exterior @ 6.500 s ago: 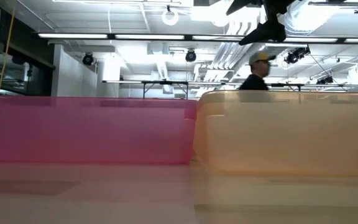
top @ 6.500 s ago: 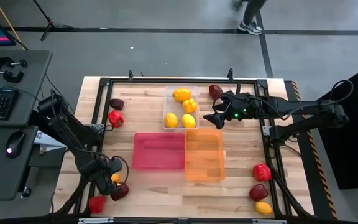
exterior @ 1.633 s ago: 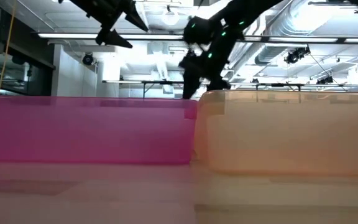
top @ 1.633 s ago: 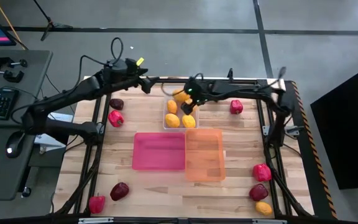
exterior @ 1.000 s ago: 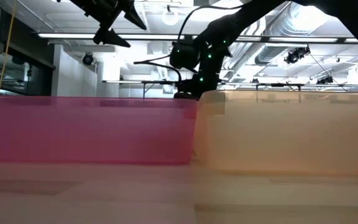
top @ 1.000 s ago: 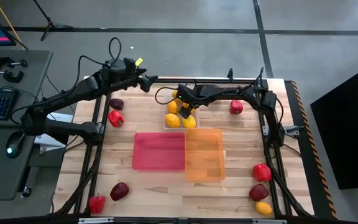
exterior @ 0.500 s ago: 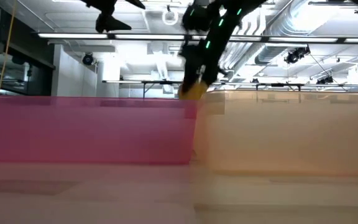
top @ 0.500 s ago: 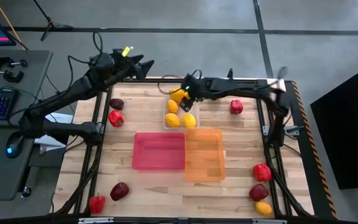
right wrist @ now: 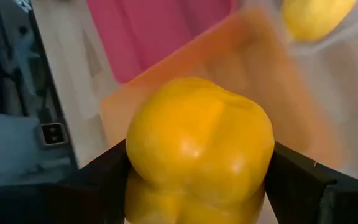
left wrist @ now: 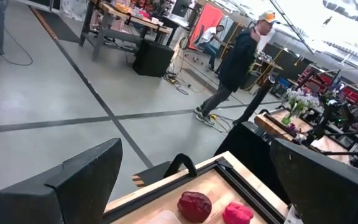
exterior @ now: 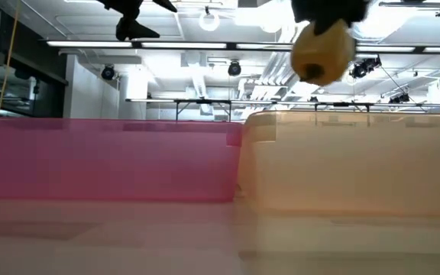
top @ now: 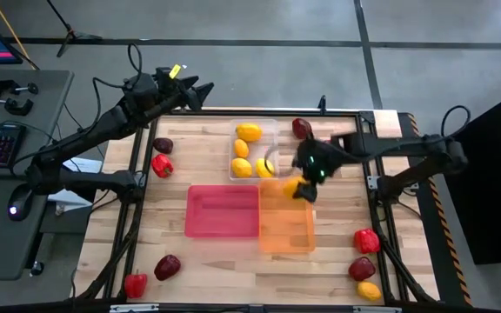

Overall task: Sort produce into baskets
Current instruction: Move the yellow bell pepper into the orange bin, then put the red bell pepper into the orange bin

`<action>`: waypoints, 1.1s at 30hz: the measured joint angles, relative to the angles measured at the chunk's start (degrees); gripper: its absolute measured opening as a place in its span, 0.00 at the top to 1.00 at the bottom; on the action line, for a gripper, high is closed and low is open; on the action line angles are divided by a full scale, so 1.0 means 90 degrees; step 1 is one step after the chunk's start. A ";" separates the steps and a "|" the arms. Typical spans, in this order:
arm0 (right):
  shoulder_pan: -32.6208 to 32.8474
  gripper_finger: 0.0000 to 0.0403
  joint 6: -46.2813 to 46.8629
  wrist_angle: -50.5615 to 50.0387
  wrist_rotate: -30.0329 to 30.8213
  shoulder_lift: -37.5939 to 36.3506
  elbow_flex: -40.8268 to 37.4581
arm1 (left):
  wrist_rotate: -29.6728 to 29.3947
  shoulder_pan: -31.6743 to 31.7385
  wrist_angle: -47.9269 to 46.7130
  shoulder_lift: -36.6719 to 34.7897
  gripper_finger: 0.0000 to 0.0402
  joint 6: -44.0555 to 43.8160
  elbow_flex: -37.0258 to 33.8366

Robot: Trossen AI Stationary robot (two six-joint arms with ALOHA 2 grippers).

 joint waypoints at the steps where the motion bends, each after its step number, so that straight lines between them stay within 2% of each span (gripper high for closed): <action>1: 0.0186 0.32 0.0374 0.0274 0.0141 -0.0118 -0.0260 | -0.0002 0.0003 0.0000 0.0001 0.02 0.0020 0.0000; 5: 0.0772 0.32 0.2132 0.1258 0.1069 -0.0406 -0.1067 | -0.0003 0.0025 0.0054 0.0007 0.02 0.0148 0.0000; 7: 0.1020 0.32 0.2580 0.1428 0.1430 -0.0425 -0.1408 | -0.0004 0.0025 0.0053 0.0007 0.02 0.0125 0.0000; 11: 0.1325 0.31 0.2867 0.1780 0.1410 -0.0417 -0.1973 | -0.0004 0.0024 0.0084 0.0007 0.02 -0.0115 0.0000; 16: 0.1357 0.29 0.3407 0.2241 0.1244 -0.0410 -0.2384 | 0.0003 0.0022 0.0084 0.0010 0.02 -0.0140 0.0000; 21: 0.1308 0.12 0.3200 0.2372 0.1235 -0.0410 -0.2398 | 0.0011 0.0022 0.0082 0.0010 0.02 -0.0185 0.0000; 24: 0.1060 0.03 0.3172 0.2282 0.0849 -0.0417 -0.2279 | 0.0020 0.0022 0.0081 0.0010 0.02 -0.0185 0.0000; 26: 0.0760 0.04 0.3003 0.2146 0.0652 -0.0438 -0.2020 | 0.0020 0.0022 0.0081 0.0010 0.02 -0.0185 0.0000; 28: 0.0489 0.06 0.2627 0.1852 0.0760 -0.0503 -0.1712 | 0.0020 0.0022 0.0080 0.0010 0.02 -0.0185 0.0000; 31: 0.0042 0.07 0.1768 0.1178 0.1278 -0.0554 -0.1124 | 0.0021 0.0022 0.0081 0.0010 0.02 -0.0185 0.0000; 33: -0.0248 0.07 0.1239 0.0451 0.1902 -0.0580 -0.0636 | 0.0023 0.0022 0.0079 0.0010 0.02 -0.0189 0.0000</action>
